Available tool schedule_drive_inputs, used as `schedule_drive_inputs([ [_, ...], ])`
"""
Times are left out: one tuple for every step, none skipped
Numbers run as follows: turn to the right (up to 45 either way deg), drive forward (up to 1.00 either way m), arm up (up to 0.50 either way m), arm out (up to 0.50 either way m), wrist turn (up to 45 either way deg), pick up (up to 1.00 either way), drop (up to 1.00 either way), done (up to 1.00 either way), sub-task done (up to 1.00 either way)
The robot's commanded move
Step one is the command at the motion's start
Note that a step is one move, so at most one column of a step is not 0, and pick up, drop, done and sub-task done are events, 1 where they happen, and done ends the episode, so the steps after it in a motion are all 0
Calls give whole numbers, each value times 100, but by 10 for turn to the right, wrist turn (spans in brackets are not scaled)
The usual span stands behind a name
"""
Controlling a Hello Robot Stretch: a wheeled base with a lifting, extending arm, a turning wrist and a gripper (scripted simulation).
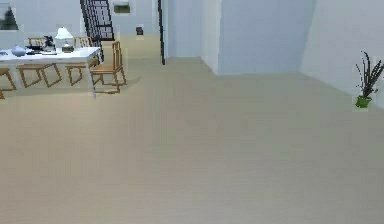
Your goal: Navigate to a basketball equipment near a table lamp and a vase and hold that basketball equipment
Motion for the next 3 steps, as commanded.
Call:
schedule_drive_inputs([
  [-120, 0, 0, 0, 0, 0, 0, 0, 0],
  [0, 100, 0, 0, 0, 0, 0, 0, 0],
  [0, 100, 0, 0, 0, 0, 0, 0, 0],
])
